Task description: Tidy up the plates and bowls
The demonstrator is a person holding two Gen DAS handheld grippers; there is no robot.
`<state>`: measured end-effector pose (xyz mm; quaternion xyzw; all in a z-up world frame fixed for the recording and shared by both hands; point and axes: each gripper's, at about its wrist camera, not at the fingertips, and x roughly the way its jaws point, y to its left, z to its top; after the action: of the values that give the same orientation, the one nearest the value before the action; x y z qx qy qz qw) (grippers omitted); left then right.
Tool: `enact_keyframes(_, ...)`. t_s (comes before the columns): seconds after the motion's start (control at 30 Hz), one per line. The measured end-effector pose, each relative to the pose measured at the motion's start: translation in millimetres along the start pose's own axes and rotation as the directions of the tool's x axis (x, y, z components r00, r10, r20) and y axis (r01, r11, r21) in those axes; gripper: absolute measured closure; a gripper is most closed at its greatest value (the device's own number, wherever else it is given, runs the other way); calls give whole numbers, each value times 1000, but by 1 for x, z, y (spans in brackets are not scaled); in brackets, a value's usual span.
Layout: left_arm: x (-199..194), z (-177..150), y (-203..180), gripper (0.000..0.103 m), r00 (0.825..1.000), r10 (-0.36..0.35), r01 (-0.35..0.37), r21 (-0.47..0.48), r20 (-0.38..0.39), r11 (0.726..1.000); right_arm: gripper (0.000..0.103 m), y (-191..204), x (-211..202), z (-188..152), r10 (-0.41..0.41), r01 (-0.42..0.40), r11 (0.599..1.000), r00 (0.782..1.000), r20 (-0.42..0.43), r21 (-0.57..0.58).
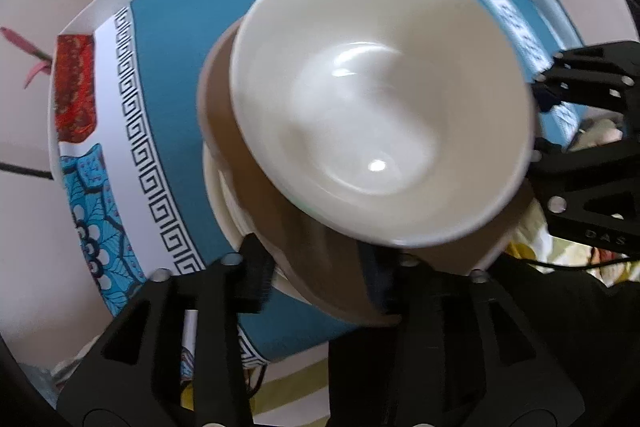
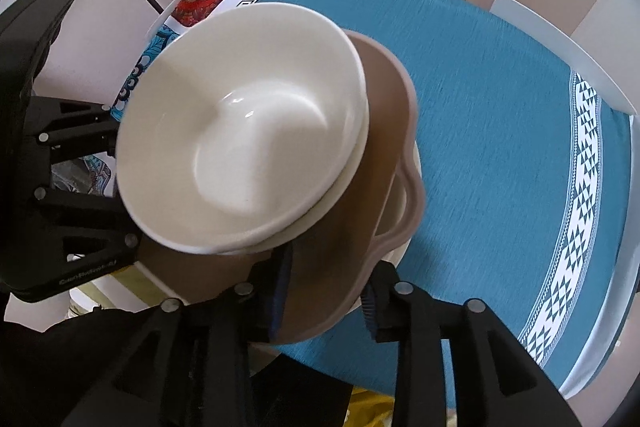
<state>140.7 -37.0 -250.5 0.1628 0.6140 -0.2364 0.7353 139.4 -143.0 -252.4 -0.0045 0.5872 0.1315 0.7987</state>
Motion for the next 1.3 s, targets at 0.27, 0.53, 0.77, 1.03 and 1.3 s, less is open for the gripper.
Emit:
enact_keyframes(0.27,-29,-9,-4,29,998,10,-11,25,65,1000,57,-4,-18,-4,-14,13,998,1000,17,62)
enact_keyframes(0.53,-57,-23,-16,29,991,31,-28,-27,131,999,57,4,-51,-23,-4,0,999,997,81,54)
enact_keyframes(0.77,-141,-45,-24,29,931,86,-24,-176,355,984,57,14,-132,-47,-60,43,997,961,268,71)
enact_keyframes(1.03,-244,-73,-45,0,694,295,-94,-323,657,942,13,18,-236,-80,-214,127,973,805,553,191)
enact_keyframes(1.3,-283,-91,-73,0,539,394,-144,-380,745,914,0,28,-292,-111,-392,192,917,598,700,349)
